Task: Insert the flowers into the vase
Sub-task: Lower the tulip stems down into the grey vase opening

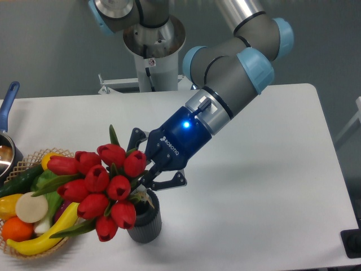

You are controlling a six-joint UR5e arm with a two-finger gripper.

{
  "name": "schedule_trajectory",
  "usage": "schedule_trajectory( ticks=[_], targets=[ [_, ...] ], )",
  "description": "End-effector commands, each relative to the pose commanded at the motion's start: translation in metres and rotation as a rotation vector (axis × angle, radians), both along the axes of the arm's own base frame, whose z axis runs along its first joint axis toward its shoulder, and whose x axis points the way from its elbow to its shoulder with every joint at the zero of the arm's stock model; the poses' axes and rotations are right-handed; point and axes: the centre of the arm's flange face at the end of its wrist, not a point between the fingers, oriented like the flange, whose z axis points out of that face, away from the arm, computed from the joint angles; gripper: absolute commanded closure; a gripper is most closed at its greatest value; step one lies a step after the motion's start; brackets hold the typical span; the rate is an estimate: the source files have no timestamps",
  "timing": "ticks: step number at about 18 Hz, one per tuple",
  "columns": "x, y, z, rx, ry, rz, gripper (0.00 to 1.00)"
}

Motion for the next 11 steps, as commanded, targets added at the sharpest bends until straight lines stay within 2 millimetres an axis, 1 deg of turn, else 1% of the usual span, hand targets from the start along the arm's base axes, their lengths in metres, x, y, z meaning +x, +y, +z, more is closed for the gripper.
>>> schedule_trajectory(
  ticks=[6, 9, 11],
  targets=[
    [-0.002, 0.008, -0.018, 0.002, -0.027, -0.021, 0.99],
    [-0.001, 0.01, -0.024, -0.004, -0.038, -0.024, 0.97],
    [0.003, 0.013, -0.033, -0.011, -0.049, -0.033, 0.97]
  ],
)
